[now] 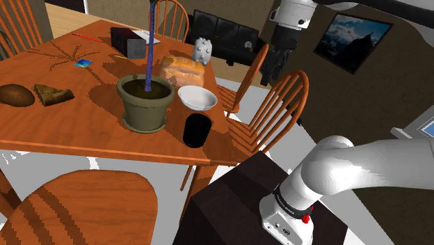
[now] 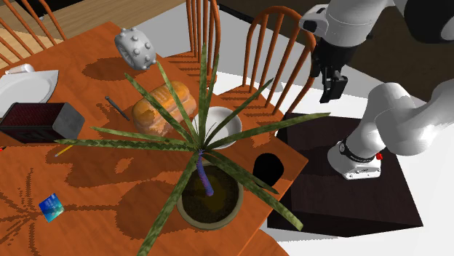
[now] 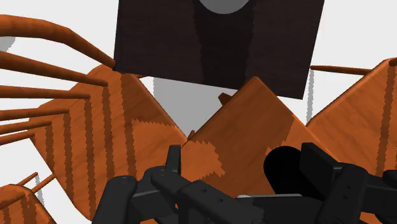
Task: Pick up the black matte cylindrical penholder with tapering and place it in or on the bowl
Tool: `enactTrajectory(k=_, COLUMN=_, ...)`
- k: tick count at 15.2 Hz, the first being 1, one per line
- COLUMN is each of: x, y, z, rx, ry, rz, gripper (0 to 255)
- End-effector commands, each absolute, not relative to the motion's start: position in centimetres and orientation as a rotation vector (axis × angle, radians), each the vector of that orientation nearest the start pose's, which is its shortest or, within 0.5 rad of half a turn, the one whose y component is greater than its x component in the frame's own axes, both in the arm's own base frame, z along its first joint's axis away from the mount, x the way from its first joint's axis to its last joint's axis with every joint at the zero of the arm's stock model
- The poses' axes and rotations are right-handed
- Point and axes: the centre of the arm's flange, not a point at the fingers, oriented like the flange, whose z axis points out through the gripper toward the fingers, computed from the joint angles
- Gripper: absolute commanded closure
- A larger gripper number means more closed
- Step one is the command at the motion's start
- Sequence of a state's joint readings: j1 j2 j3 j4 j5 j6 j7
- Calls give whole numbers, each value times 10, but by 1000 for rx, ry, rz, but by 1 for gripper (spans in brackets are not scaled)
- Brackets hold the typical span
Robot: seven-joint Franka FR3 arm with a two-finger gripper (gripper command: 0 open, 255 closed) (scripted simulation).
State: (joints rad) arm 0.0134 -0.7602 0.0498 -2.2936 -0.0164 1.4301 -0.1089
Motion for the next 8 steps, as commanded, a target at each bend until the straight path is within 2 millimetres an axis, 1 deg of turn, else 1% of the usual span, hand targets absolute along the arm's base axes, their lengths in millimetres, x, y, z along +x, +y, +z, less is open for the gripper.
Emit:
enactTrajectory(k=1, x=299, y=22, z=600, rx=-3175, ry=-247, rz=168, gripper=0)
enactTrajectory(k=8, x=328, y=75, z=537, rx=-3170, ry=-23, rz=94, gripper=0)
